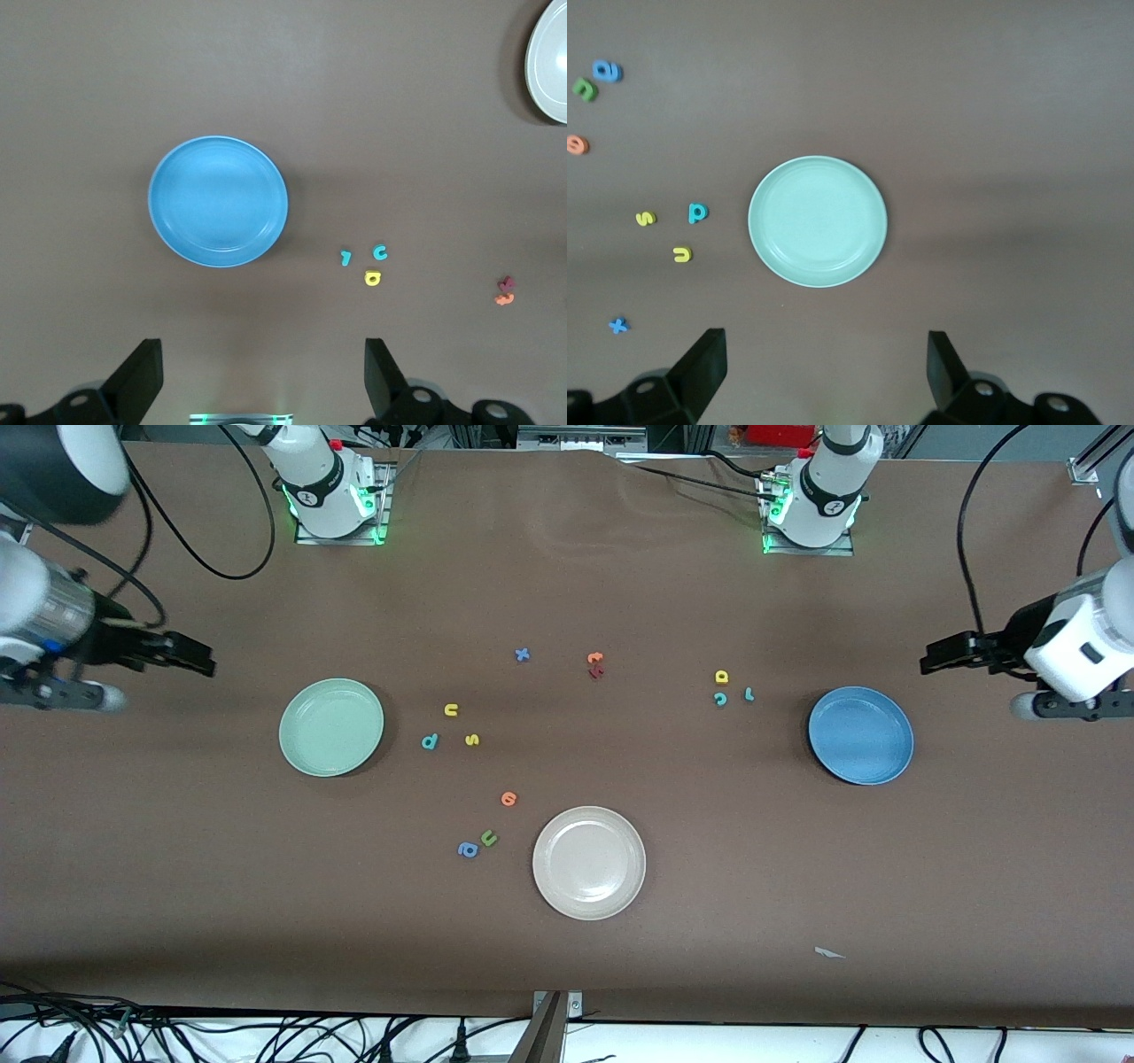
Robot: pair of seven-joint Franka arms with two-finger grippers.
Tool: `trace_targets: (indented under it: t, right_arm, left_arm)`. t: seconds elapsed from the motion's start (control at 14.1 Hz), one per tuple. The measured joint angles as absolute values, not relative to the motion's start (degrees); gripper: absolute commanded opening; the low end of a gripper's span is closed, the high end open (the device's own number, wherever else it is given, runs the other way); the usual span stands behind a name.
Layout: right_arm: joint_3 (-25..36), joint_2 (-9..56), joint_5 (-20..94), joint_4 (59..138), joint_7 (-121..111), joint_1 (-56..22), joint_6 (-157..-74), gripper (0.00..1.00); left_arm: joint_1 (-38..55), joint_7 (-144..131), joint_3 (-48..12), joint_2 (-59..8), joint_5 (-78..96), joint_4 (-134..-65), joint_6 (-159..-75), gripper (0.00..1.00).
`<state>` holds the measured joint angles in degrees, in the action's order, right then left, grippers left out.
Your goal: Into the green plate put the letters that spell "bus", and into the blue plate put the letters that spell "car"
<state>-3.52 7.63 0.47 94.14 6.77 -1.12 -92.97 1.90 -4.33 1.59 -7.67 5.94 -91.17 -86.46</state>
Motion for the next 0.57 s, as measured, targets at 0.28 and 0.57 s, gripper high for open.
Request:
trace_targets:
  t: [0.28, 0.57]
  right_arm:
    - [-3.9, 15.8, 0.5, 94.6, 11.0, -10.5, -96.3, 1.00]
    - [-4.0, 23.9, 0.2, 97.0, 25.5, -15.9, -110.4, 1.00]
  left_arm:
    - [6.7, -11.9, 1.3, -8.2, 6.5, -101.2, -95.9, 1.00]
    - [9.1, -18.4, -0.7, -8.1, 6.5, -114.9, -109.1, 1.00]
